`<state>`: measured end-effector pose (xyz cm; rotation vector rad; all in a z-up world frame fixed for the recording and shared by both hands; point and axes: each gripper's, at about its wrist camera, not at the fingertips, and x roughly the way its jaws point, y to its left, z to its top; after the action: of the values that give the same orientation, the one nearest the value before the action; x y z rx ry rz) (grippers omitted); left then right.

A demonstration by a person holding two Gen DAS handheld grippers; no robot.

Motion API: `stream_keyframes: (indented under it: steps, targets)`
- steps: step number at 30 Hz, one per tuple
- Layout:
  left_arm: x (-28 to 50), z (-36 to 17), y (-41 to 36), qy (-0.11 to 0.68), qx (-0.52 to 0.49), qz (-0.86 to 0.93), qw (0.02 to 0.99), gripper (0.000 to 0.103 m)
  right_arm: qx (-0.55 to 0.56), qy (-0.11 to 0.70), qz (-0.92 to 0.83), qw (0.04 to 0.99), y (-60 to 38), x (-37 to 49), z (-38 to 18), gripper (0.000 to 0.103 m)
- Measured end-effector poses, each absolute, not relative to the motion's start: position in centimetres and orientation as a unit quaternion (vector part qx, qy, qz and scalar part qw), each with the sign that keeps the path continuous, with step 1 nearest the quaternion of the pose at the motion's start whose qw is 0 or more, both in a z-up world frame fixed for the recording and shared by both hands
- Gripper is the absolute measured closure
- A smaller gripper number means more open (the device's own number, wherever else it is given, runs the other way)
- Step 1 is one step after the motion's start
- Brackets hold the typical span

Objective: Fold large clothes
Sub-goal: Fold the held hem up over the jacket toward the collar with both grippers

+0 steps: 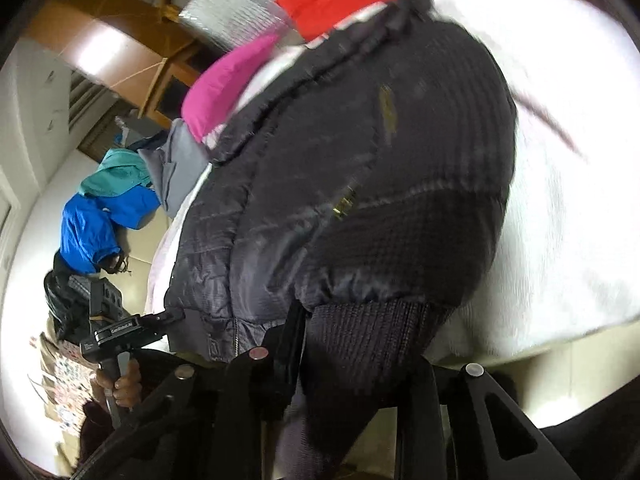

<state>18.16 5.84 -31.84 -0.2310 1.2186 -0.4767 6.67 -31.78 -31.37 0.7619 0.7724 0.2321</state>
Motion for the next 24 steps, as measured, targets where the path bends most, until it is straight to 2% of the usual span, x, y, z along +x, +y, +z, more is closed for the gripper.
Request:
stream_keyframes:
  steps: [2, 4, 15, 24]
  targets:
    - [18.0, -31.5, 5.2, 0.550, -0.102, -0.228, 0.797, 0.084, 0.346, 0.351, 0.105, 0.864, -31.7, 6.4, -30.3, 0.078]
    - [18.0, -31.0, 5.2, 0.539, -0.105, -0.237, 0.802, 0.086, 0.341, 0.339, 0.102, 0.871, -32.0, 5.9, -29.7, 0.078]
    - [18.2, -27.1, 6.7, 0.499, -0.104, -0.266, 0.818, 0.087, 0.326, 0.273, 0.102, 0.899, -33.5, 5.8, -25.4, 0.078]
    - [20.1, -21.6, 5.5, 0.446, -0.089, -0.278, 0.846, 0.087, 0.317, 0.214, 0.102, 0.918, -35.0, 8.1, -20.9, 0.078]
